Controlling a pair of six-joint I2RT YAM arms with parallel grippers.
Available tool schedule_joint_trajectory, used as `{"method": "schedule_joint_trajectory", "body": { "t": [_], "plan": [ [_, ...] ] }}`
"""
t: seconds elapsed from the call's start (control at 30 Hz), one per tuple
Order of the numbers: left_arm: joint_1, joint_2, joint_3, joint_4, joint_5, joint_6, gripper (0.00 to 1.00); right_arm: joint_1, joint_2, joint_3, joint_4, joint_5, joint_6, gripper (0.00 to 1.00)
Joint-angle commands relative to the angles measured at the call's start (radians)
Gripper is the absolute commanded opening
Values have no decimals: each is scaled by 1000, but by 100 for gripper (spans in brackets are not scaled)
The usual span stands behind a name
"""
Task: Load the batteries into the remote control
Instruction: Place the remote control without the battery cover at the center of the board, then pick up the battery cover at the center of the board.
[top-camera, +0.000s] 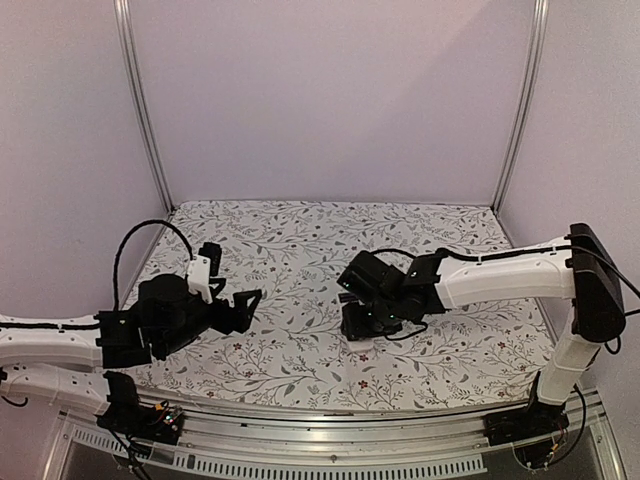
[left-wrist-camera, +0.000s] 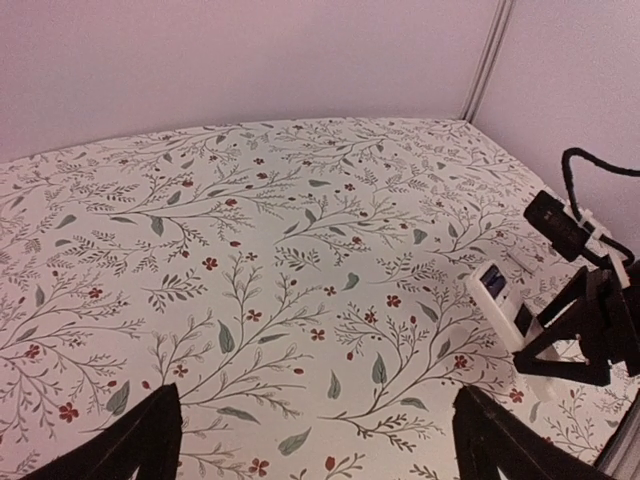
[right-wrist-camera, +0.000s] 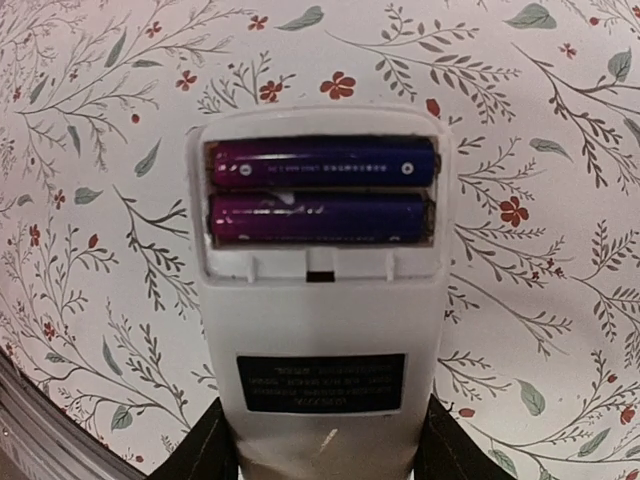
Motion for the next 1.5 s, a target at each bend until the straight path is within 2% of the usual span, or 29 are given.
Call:
{"method": "schedule_joint_trajectory", "body": {
  "t": [0.0, 0.4, 0.5, 0.63, 0.8, 0.9, 1.07, 1.13, 1.2, 1.23, 1.33, 1.4, 1.47],
  "plan": [
    [13, -25, -25, -1, -16, -8, 93, -9, 74, 23, -79, 59, 82, 28],
    [13, 2, -20, 7, 2, 15, 93, -17, 172, 24, -88, 4, 114, 30],
    [13, -9, -28, 9, 1, 15, 93, -18, 183, 41, -90, 5, 110, 39],
    [13, -19, -28, 6, -2, 17, 94, -18, 205, 53, -99, -21, 105, 64],
    [12, -30, -26, -19, -34, 8, 92, -18, 169, 72, -95, -30, 79, 81],
    [11, -43, -35, -35, -73, 1, 91, -25, 117, 81, -95, -13, 37, 84],
    [6, 8, -37, -3, -49, 17, 83, -69, -11, 31, -53, -42, -53, 84],
    [3, 74, -23, -6, -42, 15, 83, -88, -54, -4, -41, -42, -95, 82],
    [-6, 136, 10, -25, -41, 11, 83, -113, -87, -46, -39, -38, -107, 75],
    [-13, 164, 24, -34, -44, 10, 83, -124, -97, -75, -32, -31, -104, 67],
    [-36, 232, 62, -53, -63, 5, 83, -153, -117, -157, -19, -16, -71, 31],
    [-49, 260, 80, -56, -66, 4, 83, -153, -105, -186, -18, -32, -65, 18],
    [-56, 279, 86, -51, -67, 1, 84, -154, -79, -209, -8, -56, -63, 14]
  ]
}}
